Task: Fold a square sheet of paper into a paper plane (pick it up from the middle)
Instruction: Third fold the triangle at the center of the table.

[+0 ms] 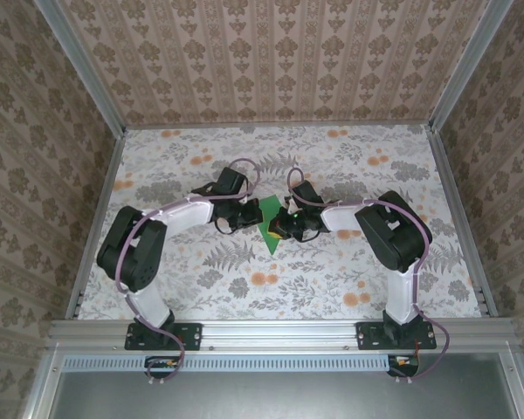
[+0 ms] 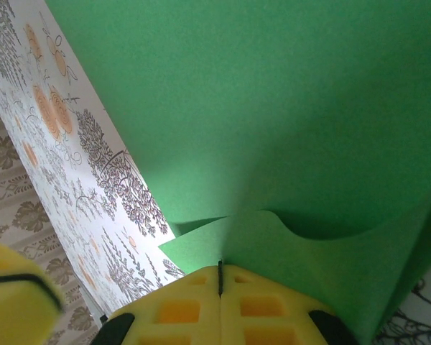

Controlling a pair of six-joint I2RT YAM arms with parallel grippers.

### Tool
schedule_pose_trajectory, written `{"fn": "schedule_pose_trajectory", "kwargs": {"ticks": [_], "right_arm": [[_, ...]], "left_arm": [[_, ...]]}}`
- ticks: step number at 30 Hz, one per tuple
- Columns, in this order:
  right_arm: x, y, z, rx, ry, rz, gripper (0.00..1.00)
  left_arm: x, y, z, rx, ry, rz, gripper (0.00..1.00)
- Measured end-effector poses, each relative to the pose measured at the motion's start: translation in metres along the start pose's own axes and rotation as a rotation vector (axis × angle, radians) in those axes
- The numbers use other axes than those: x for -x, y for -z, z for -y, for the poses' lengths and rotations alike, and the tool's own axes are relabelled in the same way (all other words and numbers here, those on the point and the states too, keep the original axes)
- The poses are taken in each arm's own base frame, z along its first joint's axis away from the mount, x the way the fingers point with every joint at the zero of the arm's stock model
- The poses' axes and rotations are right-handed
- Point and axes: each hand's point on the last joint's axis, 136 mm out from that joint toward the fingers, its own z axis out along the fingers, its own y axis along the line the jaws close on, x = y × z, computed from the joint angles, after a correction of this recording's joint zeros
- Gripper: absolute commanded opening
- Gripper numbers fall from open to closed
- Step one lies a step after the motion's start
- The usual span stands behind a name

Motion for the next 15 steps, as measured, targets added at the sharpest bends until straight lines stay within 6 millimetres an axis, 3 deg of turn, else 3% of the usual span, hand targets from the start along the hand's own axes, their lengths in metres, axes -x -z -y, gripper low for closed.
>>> {"fn": "schedule_pose_trajectory", "kwargs": {"ticks": [7, 15], "right_arm": [[0.0, 0.0, 0.0, 0.0, 0.0, 0.0, 0.0], [0.0, 0.0, 0.0, 0.0, 0.003, -0.001, 0.0]], "left_arm": [[-0.009, -0.022, -0.002, 0.02, -0.001, -0.054, 0.0], [-0.01, -0.023, -0.002, 0.032, 0.0, -0.063, 0.0]]}}
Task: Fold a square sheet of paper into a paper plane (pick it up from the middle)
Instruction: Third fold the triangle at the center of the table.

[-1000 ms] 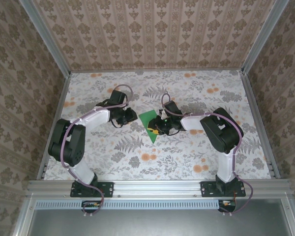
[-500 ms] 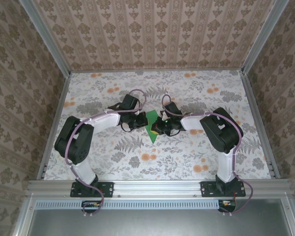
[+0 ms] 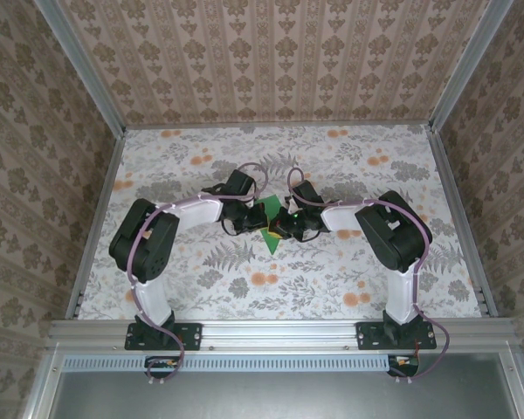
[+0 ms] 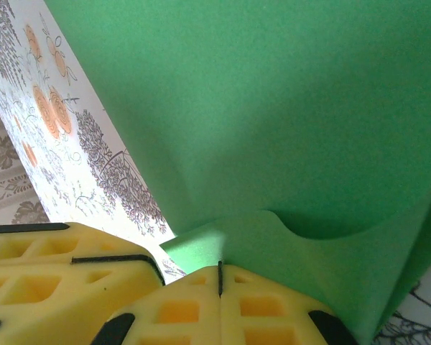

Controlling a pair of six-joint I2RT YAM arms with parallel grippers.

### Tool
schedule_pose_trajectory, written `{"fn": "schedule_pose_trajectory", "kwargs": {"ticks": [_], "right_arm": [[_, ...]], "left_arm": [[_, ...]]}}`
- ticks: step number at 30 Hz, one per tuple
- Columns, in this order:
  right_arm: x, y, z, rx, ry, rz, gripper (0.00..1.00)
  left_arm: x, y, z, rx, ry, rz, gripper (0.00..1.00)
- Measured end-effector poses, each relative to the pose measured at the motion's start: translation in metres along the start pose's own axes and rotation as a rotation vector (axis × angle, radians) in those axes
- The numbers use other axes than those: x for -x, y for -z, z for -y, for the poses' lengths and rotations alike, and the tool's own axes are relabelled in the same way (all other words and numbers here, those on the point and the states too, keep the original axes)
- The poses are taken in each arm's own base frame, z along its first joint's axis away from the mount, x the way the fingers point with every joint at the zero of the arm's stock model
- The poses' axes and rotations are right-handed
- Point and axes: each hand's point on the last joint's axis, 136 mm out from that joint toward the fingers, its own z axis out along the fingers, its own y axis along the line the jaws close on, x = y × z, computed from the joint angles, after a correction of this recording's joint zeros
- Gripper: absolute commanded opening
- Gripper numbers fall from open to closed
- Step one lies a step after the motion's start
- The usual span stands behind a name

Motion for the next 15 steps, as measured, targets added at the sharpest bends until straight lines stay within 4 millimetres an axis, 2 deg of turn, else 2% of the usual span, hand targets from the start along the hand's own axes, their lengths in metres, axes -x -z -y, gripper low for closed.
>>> {"fn": "schedule_pose_trajectory", "kwargs": {"ticks": [15], "right_arm": [[0.0, 0.0, 0.0, 0.002, 0.0, -0.001, 0.0]], "left_arm": [[-0.005, -0.011, -0.016, 0.062, 0.016, -0.016, 0.0]]}}
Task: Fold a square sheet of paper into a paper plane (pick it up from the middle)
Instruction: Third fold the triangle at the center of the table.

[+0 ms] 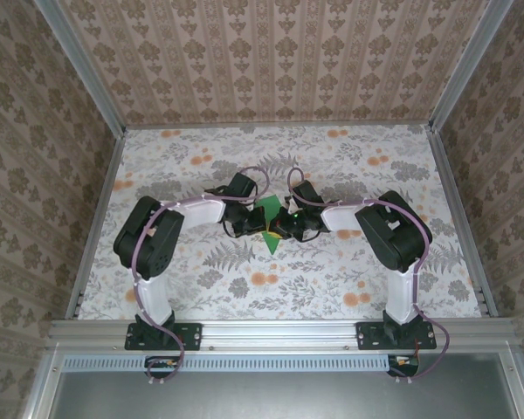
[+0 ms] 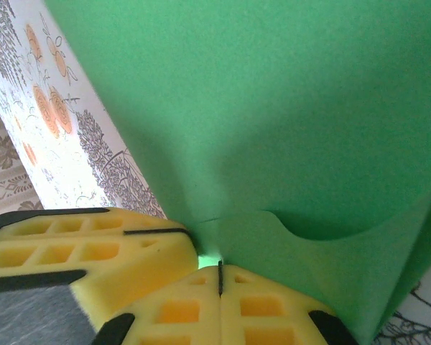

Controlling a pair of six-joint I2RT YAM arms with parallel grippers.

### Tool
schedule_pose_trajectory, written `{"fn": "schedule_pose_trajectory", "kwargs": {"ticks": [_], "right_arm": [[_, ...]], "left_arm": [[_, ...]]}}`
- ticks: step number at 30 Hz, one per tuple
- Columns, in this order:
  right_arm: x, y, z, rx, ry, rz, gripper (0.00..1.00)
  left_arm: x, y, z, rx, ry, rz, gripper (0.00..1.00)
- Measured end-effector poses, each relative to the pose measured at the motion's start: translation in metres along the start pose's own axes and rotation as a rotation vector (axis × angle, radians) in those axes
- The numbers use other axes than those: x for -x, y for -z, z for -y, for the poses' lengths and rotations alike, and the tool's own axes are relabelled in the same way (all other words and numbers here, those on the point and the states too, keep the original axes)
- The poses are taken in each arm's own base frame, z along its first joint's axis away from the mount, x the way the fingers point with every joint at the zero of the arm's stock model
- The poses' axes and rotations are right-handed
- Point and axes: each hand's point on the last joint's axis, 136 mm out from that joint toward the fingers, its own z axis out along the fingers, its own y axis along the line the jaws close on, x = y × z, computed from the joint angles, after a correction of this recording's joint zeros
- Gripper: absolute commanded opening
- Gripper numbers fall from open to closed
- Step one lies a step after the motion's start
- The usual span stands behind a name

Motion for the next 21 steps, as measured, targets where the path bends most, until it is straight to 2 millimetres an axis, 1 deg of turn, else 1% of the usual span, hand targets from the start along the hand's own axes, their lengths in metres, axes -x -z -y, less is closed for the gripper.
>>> {"fn": "schedule_pose_trajectory", "kwargs": {"ticks": [10, 12, 16, 19, 21], "right_arm": [[0.002, 0.004, -0.003, 0.021, 0.006, -0.006, 0.0], [0.008, 0.011, -0.005, 0.028, 0.016, 0.008, 0.0], [0.023, 0.031, -0.01, 0.038, 0.06, 0.052, 0.0], [0.03, 0.036, -0.008, 0.021, 0.09, 0.068, 0.0], [0.029, 0.036, -0.006, 0.007, 0.107, 0.062, 0.0]], "left_arm": [[0.0, 0.001, -0.004, 0.031, -0.025, 0.003, 0.0], [-0.001, 0.001, -0.005, 0.04, -0.041, 0.003, 0.0], [0.0, 0.002, -0.007, 0.066, -0.088, -0.003, 0.0], [0.002, 0.003, -0.008, 0.08, -0.136, -0.018, 0.0], [0.005, 0.003, -0.01, 0.085, -0.161, -0.023, 0.0]]}}
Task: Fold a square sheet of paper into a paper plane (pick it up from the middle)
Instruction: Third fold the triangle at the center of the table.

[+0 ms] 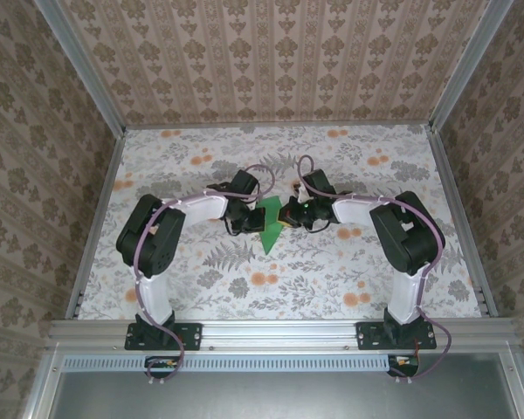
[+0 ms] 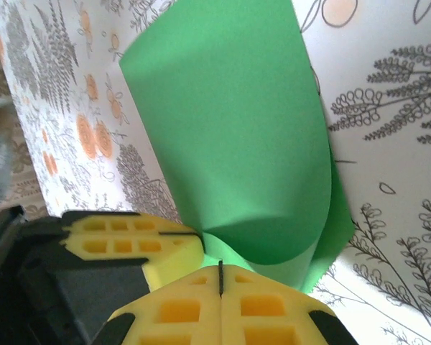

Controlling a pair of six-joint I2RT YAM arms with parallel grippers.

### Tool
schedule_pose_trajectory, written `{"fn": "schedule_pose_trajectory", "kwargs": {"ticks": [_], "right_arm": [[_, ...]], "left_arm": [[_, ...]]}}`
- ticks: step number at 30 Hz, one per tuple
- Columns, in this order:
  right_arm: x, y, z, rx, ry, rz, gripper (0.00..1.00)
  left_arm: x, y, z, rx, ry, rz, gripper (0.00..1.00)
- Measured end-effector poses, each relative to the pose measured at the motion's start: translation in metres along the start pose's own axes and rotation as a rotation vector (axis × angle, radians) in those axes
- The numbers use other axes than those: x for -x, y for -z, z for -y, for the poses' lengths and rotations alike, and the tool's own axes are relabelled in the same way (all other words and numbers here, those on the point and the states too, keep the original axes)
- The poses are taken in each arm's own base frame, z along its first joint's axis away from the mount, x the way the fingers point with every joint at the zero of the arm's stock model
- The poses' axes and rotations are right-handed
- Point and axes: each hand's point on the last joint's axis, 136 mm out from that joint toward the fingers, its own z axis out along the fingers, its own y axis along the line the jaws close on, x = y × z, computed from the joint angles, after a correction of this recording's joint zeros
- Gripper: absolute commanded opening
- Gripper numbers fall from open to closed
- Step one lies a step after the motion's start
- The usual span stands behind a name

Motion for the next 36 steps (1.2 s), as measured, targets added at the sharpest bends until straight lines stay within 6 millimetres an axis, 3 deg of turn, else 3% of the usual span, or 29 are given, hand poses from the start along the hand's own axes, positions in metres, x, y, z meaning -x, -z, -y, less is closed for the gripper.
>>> {"fn": "schedule_pose_trajectory", "kwargs": {"ticks": [11, 22, 31, 36], "right_arm": [[-0.006, -0.014, -0.013, -0.006, 0.091, -0.057, 0.0], [-0.013, -0.027, 0.011, -0.076, 0.069, -0.1, 0.0], [-0.011, -0.027, 0.012, -0.086, 0.043, -0.089, 0.0], [-0.011, -0.028, 0.014, -0.085, 0.002, -0.075, 0.0]], "left_arm": [[0.006, 0.002, -0.007, 0.006, -0.052, -0.003, 0.0], [0.006, 0.002, -0.007, 0.011, -0.05, -0.012, 0.0], [0.009, 0.003, -0.005, 0.017, -0.044, -0.023, 0.0], [0.013, 0.006, 0.0, 0.003, -0.009, 0.003, 0.08]]}}
